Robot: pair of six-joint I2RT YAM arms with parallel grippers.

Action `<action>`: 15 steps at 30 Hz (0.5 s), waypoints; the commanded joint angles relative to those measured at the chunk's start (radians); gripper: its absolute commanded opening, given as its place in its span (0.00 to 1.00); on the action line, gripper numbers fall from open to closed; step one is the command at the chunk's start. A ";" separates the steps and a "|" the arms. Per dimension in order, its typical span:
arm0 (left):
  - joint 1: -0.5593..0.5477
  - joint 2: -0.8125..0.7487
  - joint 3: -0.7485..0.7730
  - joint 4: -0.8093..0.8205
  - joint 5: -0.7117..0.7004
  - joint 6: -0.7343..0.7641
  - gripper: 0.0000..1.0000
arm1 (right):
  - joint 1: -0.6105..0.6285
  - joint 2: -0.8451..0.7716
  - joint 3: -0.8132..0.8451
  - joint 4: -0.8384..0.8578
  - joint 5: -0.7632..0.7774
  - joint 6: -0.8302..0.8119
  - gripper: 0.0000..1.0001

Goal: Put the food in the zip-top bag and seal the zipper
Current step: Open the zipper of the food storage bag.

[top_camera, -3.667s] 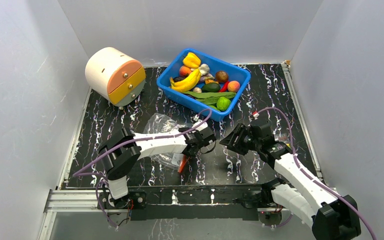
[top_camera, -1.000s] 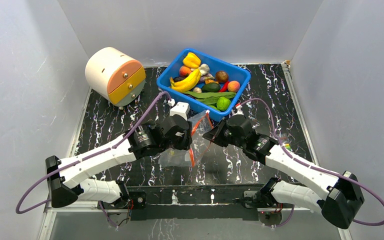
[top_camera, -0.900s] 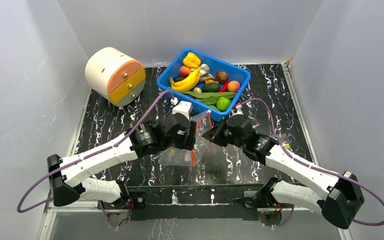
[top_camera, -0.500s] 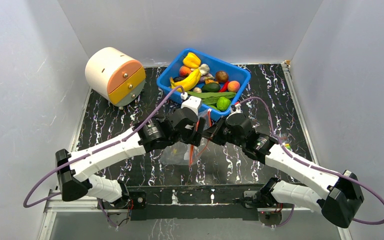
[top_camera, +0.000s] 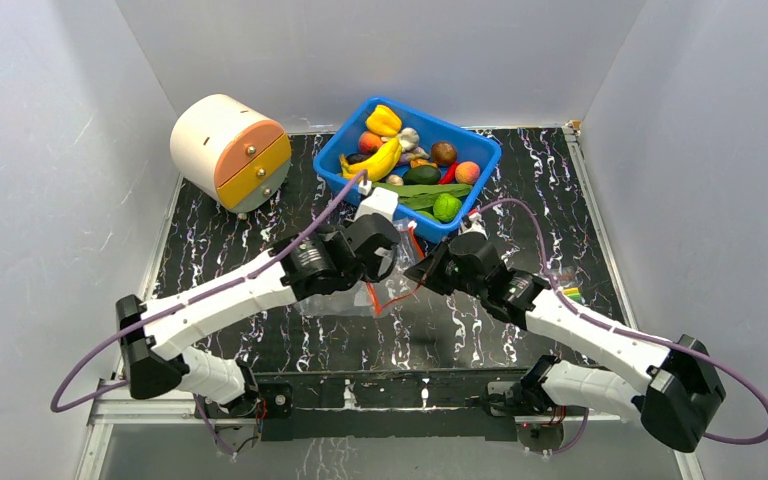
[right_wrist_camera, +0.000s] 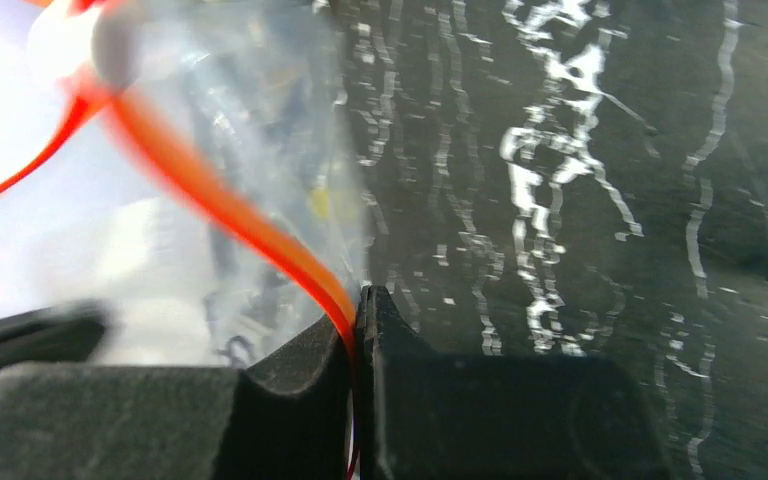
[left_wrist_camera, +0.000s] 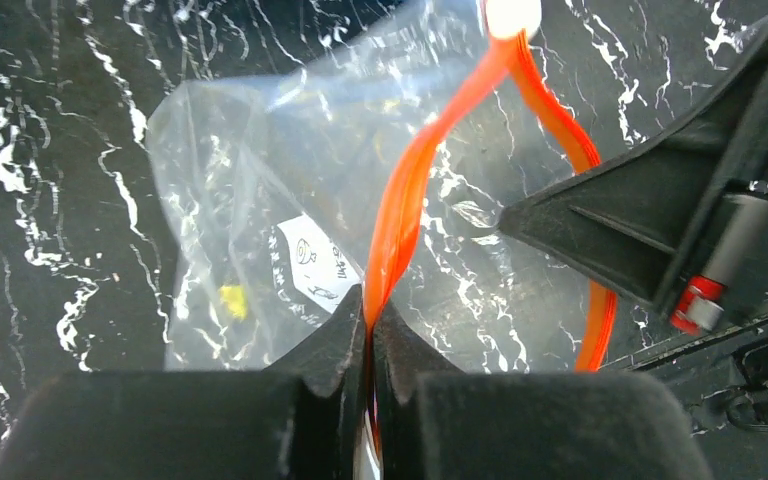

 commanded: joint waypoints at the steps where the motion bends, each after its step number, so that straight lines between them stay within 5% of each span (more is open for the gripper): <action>1: 0.003 -0.135 0.025 -0.046 -0.104 0.023 0.00 | 0.004 0.028 -0.080 0.033 0.066 -0.038 0.00; 6: 0.004 -0.262 -0.188 0.107 -0.146 0.025 0.00 | 0.004 0.077 -0.116 0.090 0.039 -0.034 0.00; 15: 0.003 -0.294 -0.352 0.185 -0.103 0.010 0.00 | 0.004 0.135 0.066 0.006 -0.027 -0.200 0.33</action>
